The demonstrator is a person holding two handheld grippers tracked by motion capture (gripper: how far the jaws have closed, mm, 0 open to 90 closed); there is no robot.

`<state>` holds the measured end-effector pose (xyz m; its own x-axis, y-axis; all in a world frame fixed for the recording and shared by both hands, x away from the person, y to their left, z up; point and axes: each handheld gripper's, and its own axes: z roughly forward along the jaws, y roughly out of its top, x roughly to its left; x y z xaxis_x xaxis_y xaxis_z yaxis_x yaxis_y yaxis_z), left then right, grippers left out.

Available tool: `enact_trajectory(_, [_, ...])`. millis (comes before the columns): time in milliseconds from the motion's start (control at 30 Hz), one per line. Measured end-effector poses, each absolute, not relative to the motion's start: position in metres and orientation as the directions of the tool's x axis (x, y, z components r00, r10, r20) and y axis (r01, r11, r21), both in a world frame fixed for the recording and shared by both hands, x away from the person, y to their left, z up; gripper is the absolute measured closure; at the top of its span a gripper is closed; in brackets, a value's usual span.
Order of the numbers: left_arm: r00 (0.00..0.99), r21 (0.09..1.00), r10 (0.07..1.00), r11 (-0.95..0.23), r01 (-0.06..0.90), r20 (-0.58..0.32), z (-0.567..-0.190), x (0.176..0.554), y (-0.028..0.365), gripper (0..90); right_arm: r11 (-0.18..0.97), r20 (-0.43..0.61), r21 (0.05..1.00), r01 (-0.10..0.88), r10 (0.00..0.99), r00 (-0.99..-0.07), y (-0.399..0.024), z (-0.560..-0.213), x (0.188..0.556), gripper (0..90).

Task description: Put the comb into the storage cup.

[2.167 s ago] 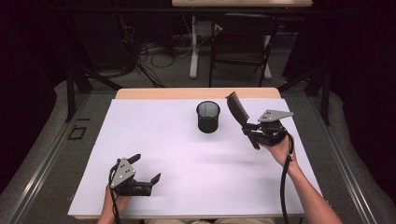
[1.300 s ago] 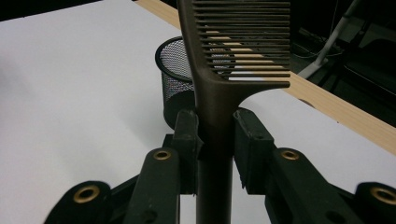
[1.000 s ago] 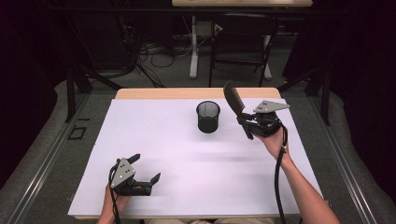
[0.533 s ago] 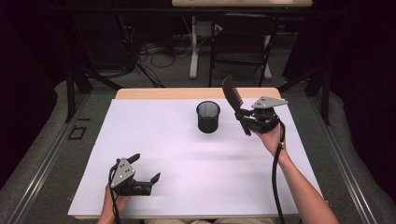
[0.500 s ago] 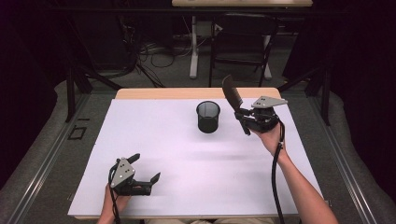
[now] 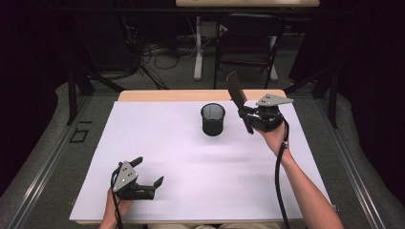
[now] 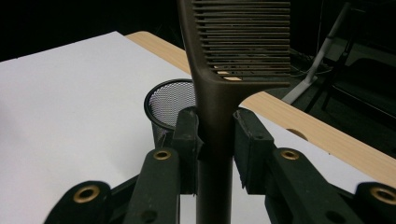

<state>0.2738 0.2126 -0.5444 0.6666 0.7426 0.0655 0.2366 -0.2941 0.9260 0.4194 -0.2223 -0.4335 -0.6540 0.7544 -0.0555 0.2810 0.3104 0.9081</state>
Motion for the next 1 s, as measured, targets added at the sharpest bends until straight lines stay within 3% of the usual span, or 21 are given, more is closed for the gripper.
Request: enact_trajectory(1000, [0.666,0.924,0.743,-0.298,0.240,0.067,-0.545,0.274,0.213,0.3,0.280,-0.051,0.926,0.252,0.756,-0.652,-0.206,-0.424,0.434,72.6])
